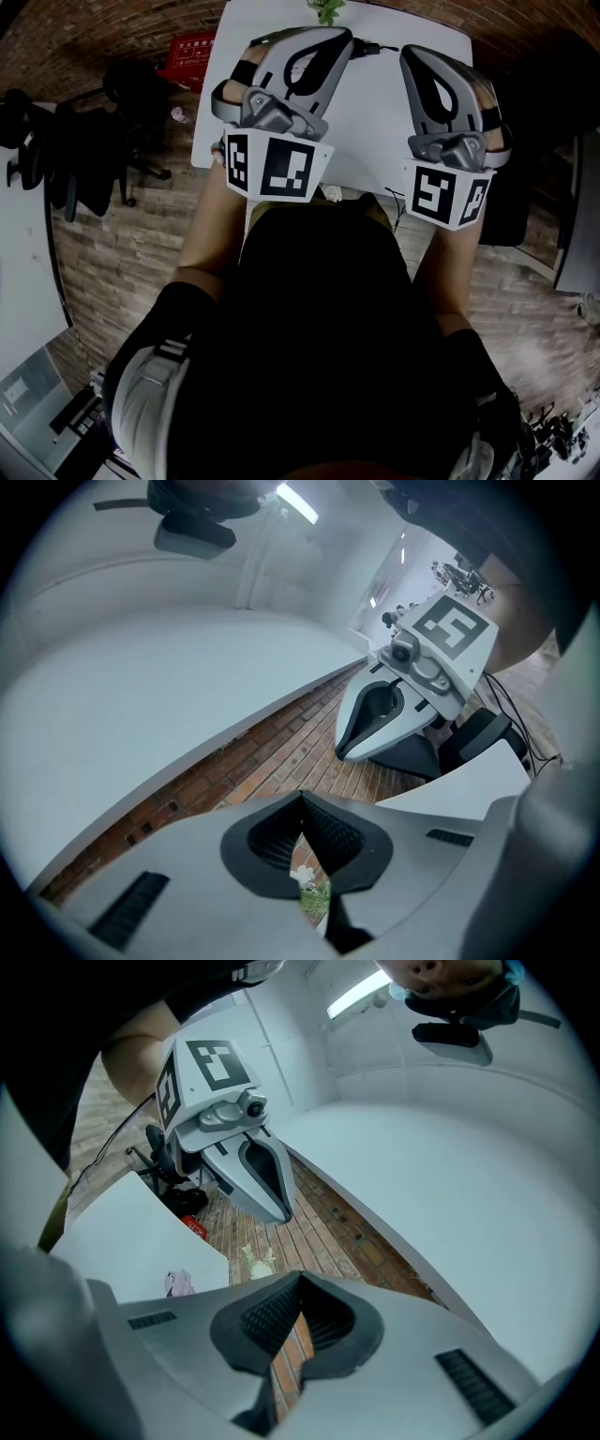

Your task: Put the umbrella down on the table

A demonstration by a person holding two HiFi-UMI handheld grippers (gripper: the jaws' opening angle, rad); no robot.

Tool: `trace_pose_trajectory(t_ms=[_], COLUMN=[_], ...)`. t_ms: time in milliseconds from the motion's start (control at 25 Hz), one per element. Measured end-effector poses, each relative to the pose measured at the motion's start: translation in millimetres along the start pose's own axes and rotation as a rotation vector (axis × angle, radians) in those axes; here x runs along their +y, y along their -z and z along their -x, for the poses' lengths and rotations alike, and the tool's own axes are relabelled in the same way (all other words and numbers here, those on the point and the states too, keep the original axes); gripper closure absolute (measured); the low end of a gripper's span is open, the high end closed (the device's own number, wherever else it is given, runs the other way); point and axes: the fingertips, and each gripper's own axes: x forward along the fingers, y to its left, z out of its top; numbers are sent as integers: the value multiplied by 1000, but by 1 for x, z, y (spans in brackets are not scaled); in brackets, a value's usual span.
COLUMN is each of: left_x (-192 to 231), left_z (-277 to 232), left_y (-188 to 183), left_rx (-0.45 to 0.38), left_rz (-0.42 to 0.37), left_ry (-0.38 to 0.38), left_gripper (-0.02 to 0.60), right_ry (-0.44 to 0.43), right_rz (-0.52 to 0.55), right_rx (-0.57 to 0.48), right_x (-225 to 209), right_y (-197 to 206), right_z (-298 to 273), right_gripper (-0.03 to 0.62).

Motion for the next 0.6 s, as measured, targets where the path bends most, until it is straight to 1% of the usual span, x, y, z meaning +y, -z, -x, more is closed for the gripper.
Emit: trace_pose_trajectory(t_ms=[400,600], left_x=[2,5], left_z=[8,9], left_y=[-6,-6], left_rx=[3,13], left_rz=[20,11], left_ry=[-19,-30], left_gripper=[569,569], right_ry=[-8,-7], right_rz=[-11,-33], right_rx=[-15,-30], right_x=[2,2], right_y=[-5,-6], right_z=[5,7], right_gripper=[565,566])
